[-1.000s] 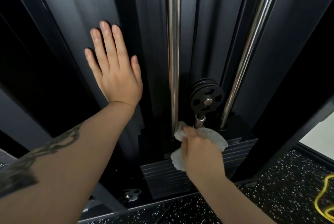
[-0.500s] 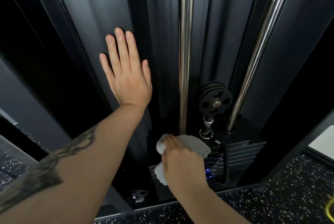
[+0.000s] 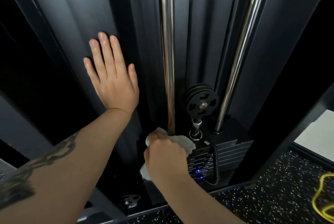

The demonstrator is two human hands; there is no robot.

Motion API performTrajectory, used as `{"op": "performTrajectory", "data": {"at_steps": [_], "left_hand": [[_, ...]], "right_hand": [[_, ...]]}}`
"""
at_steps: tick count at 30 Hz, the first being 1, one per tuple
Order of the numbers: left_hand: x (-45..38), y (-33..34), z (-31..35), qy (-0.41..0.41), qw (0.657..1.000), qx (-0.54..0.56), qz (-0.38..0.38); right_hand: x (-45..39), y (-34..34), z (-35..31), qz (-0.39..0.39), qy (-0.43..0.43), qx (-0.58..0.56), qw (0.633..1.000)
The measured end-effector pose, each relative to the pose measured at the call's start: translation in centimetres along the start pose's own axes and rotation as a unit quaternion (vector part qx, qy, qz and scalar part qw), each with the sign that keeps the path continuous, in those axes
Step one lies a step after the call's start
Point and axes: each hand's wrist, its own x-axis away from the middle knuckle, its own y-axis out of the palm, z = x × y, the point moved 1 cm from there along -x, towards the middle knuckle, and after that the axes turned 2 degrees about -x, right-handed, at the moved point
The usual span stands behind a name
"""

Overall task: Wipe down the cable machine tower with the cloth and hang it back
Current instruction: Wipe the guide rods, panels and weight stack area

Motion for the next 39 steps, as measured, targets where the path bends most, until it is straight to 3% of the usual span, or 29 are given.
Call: {"op": "performTrajectory", "data": {"at_steps": [2,7,12,15,18,19,23,25,30,34,39], "left_hand": [[0.0,-0.1,0.1,-0.003,1.0,0.009,-0.003],[-0.1,-0.5,0.4,-0.011,0.999,0.02,-0.024],[-0.1,-0.8,0.6,-0.02,0.999,0.025,-0.029],[-0.1,-0.8,0.6,-0.014,0.999,0.02,-0.03],[-0.1,-0.8,0.5,-0.012,0.999,0.02,-0.037],[-0.1,-0.7,0.5,-0.013,0.999,0.024,-0.037],[-0.1,-0.7,0.5,-0.014,0.999,0.032,-0.034],[-0.1,-0.8,0.5,-0.015,0.999,0.039,-0.032],[-0.1,-0.8,0.4,-0.017,0.998,0.043,-0.033],[-0.1,-0.9,0.6,-0.021,0.998,0.039,-0.036],[-0.2,-1.3,0.7,-0.028,0.998,0.029,-0.055]], "right_hand": [[1.4,-0.6,0.8,-0.046,-0.013,-0.009,0.999],[4.3,-2.4,4.0,-0.007,0.011,-0.07,0.997],[6.7,-2.0,8.2,0.075,0.105,-0.095,0.987],[6.0,-1.9,6.9,0.039,0.061,-0.144,0.987],[5.6,-4.6,7.7,-0.034,0.079,-0.163,0.983],[5.8,-5.9,8.5,-0.026,0.095,-0.173,0.98],[7.3,-9.6,12.6,0.181,0.184,-0.182,0.949],[6.4,-9.1,14.8,0.21,0.22,-0.157,0.94],[4.8,-6.3,15.7,0.114,0.237,-0.126,0.956],[3.6,-7.5,16.3,0.07,0.174,-0.114,0.976],[0.2,-8.2,17.4,0.059,0.217,-0.047,0.973]]}}
